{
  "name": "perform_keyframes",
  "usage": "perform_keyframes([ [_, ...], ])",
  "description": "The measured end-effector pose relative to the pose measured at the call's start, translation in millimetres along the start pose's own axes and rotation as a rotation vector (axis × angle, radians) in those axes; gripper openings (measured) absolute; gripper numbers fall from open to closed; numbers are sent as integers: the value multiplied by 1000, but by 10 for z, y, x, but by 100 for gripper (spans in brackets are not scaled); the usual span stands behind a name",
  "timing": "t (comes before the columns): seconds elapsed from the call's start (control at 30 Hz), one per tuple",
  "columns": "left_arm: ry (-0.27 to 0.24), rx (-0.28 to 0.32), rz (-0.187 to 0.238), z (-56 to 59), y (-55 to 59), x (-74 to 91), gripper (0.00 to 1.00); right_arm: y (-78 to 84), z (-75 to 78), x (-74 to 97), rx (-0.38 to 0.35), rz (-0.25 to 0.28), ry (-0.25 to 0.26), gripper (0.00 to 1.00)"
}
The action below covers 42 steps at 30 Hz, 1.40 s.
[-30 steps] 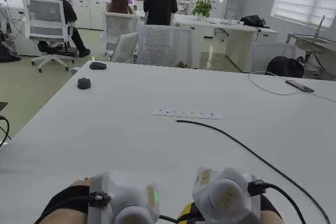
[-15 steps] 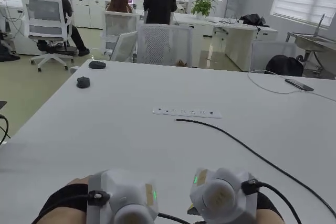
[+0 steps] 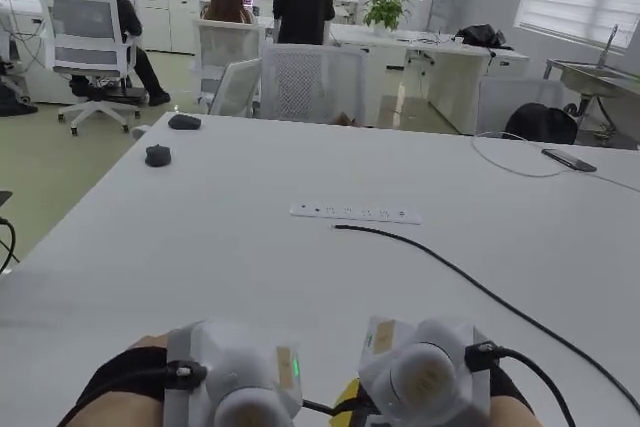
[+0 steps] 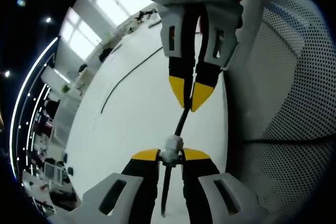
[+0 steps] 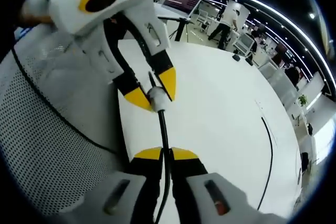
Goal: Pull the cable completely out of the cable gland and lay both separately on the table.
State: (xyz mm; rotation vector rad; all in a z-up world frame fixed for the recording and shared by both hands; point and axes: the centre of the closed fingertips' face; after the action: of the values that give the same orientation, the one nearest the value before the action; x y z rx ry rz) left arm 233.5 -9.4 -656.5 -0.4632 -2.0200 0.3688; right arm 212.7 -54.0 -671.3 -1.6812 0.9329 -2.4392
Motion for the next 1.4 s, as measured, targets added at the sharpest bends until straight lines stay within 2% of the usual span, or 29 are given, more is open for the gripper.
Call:
perform_keyframes([
  [0.03,-10,3,-6,-21,17,3,17,54,29,-4,-18,-23,11,3],
  [0.1,-22,10,-16,-47,41,8,16,228,88,-17,-31,-106,31,3],
  [0.17,-30,14,-20,-67,51,14,16,348,121,-22,-44,-157,44,3],
  [0.27,-35,18,-20,-79,50,18,16,386,137,-28,-52,-173,50,4],
  [0.33,-33,16,-11,-70,31,22,16,379,136,-22,-48,-177,54,8],
  [0.4,-29,12,-10,-57,25,19,17,275,139,-21,-32,-133,63,20],
  [0.43,-27,3,-9,-45,19,20,17,207,124,-23,-33,-103,55,22],
  [0.53,-18,-11,13,-14,-37,28,17,-30,33,5,-10,6,16,23],
  [0.6,-12,-21,22,13,-71,28,17,-152,-40,27,15,62,-11,22],
  [0.67,-1,-34,34,47,-107,28,17,-221,-125,43,40,91,-42,16],
  [0.73,9,-40,44,85,-140,32,17,-232,-167,41,56,92,-52,6],
  [0.8,16,-57,38,113,-129,19,17,-188,-144,13,70,67,-36,3],
  [0.87,21,-48,38,110,-122,15,17,-185,-144,6,47,71,-48,3],
  [0.9,19,-44,37,96,-119,18,17,-167,-108,9,35,66,-36,3],
  [1.0,0,-22,18,17,-52,13,17,-41,-21,-4,29,6,-1,3],
  [1.1,-20,1,3,-43,2,22,17,153,72,-16,-18,-73,32,3],
  [1.2,-26,11,1,-59,13,26,16,254,112,-28,-49,-113,39,3],
  [1.3,-32,9,1,-62,5,30,16,228,102,-16,-51,-102,33,8],
  [1.33,-31,4,3,-57,-2,29,16,96,85,-9,-52,-33,25,11],
  [1.4,-25,-3,6,-36,-22,26,16,-30,36,11,-48,19,1,13],
])
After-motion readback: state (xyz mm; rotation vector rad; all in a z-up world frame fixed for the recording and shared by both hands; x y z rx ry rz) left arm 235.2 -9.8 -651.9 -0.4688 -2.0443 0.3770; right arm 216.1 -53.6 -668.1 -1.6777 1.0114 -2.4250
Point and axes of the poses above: the centre of the closed fingertips' face, and the gripper's own axes: x roughly backward along the fingers, z roughly to its right, y roughly out of its underside, and after that the axes turned 6 degrees about -z, right-handed
